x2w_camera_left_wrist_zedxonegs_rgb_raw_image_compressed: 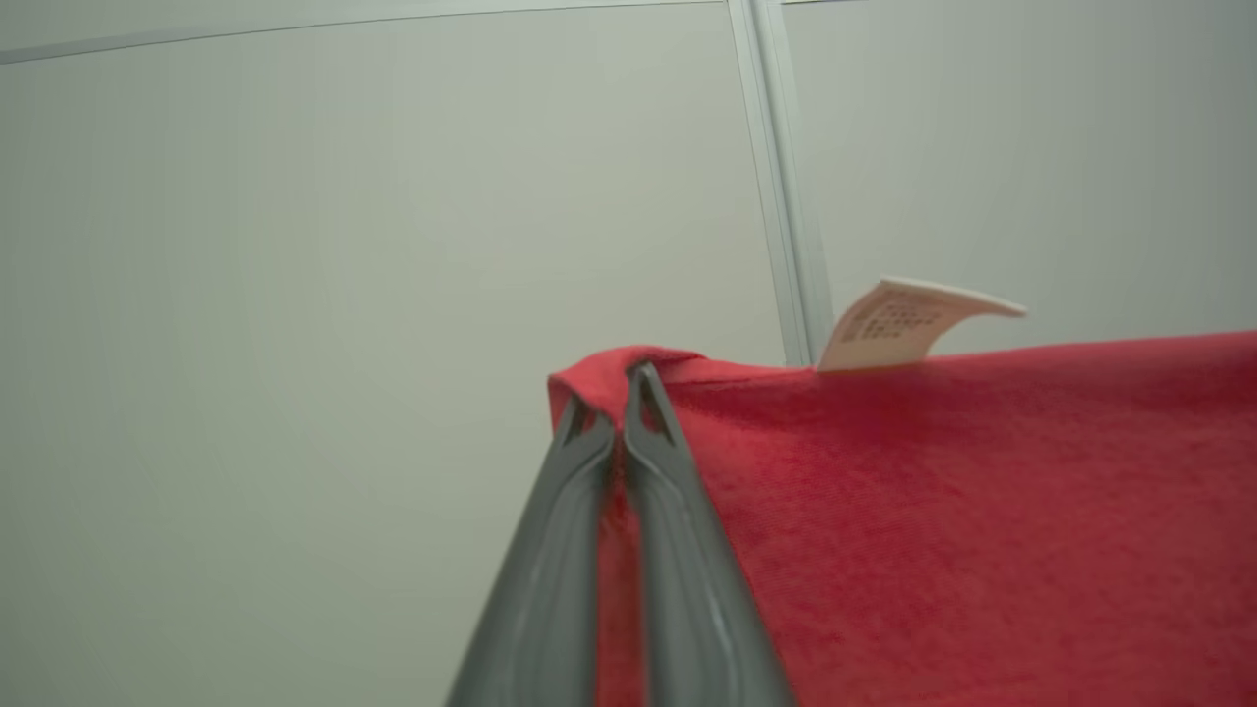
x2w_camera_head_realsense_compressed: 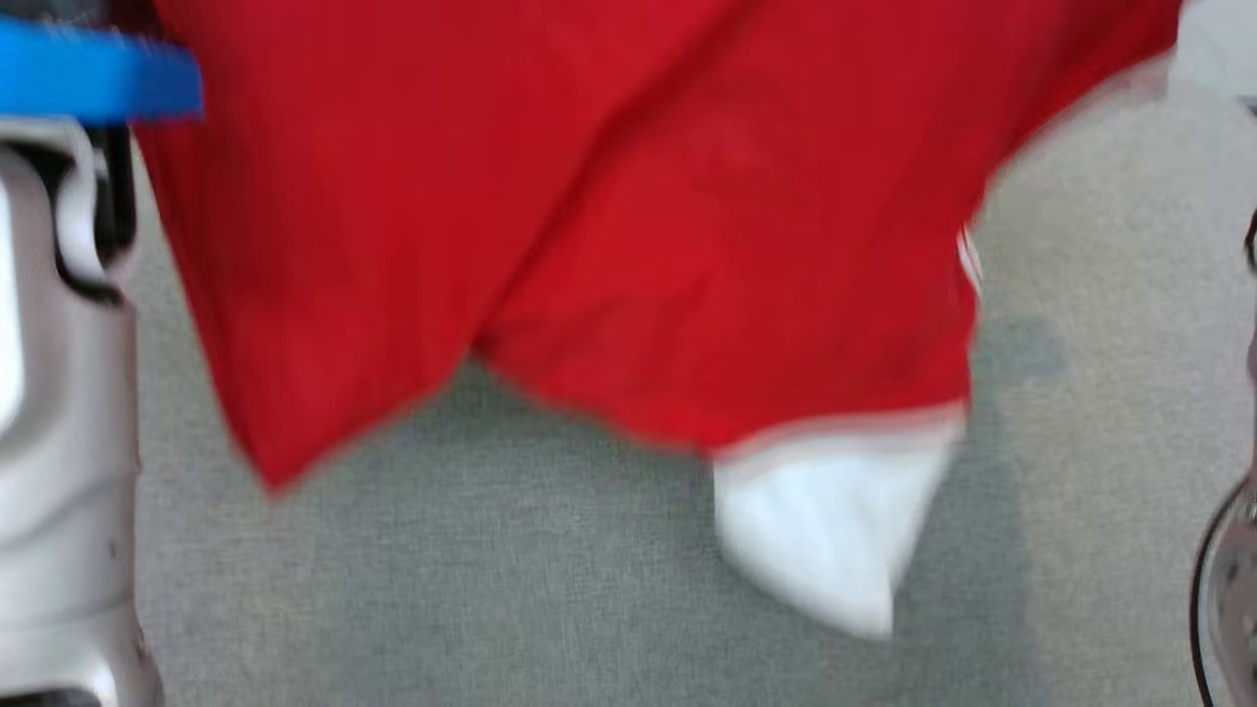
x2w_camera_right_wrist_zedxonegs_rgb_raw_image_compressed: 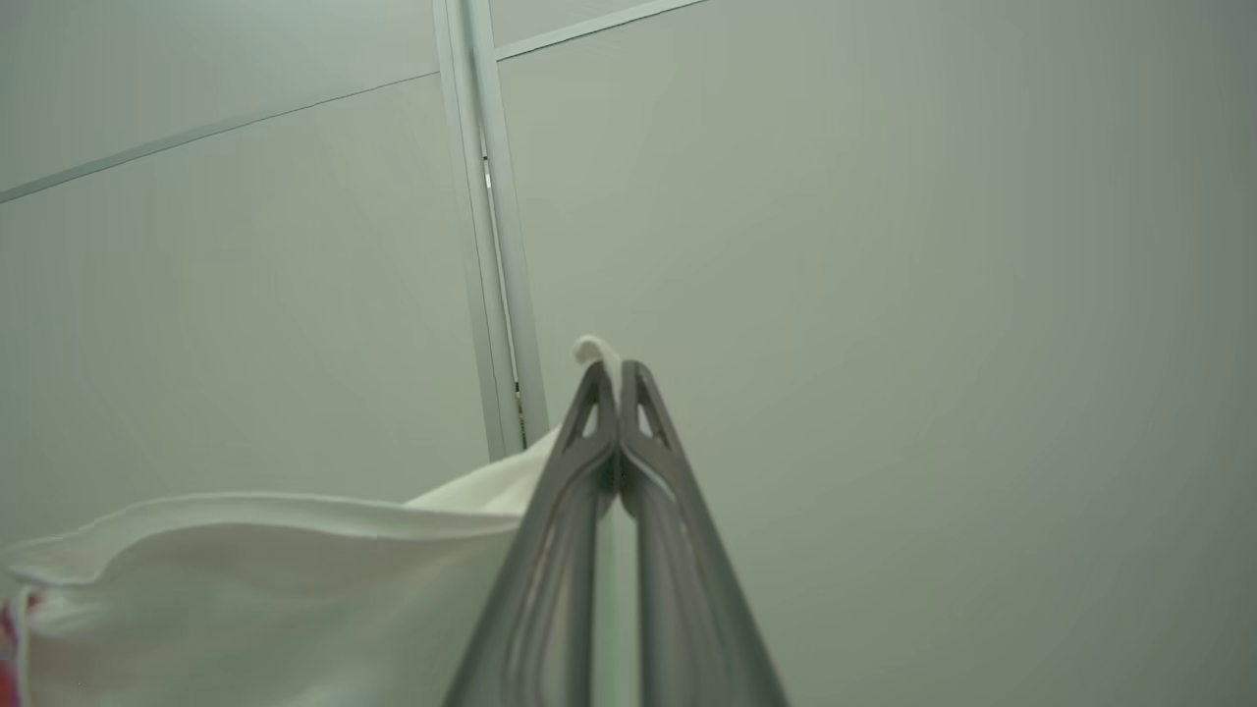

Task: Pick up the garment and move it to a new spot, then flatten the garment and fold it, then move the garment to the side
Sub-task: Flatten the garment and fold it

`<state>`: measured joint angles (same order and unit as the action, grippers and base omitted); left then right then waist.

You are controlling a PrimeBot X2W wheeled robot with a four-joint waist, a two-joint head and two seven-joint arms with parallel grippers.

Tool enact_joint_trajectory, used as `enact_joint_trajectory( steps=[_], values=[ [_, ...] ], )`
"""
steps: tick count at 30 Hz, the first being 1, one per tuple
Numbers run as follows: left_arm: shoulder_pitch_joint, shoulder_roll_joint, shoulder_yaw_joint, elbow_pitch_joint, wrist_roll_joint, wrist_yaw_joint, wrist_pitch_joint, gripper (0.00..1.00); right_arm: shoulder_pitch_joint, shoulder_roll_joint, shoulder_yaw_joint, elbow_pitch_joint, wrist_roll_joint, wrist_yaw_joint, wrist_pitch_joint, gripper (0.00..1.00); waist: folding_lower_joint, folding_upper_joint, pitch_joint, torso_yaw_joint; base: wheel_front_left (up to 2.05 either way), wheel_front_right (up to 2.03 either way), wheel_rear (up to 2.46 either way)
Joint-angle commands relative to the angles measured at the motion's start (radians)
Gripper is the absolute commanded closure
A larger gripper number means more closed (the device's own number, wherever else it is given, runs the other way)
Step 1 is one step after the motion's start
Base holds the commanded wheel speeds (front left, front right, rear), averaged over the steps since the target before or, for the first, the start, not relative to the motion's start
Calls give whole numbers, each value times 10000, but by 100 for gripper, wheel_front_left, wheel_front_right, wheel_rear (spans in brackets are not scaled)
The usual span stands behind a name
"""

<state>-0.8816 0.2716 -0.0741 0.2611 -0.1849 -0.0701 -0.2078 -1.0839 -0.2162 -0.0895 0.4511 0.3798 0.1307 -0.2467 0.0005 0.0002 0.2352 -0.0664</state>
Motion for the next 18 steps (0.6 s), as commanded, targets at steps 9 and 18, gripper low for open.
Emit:
enact_joint_trajectory(
  steps=[9,18],
  values=[
    [-1970,-439,373,1508,404,489,-575,100,-1649,441,-1580,167,-1330,-4,-195,100,-5,-2,1252,234,0,0,0],
    [1923,-1492,1147,2416,-205,25,-575,100,2707,660,-1587,319,-582,-8,-201,100,-5,-2,815,-10,0,0,0]
  ],
)
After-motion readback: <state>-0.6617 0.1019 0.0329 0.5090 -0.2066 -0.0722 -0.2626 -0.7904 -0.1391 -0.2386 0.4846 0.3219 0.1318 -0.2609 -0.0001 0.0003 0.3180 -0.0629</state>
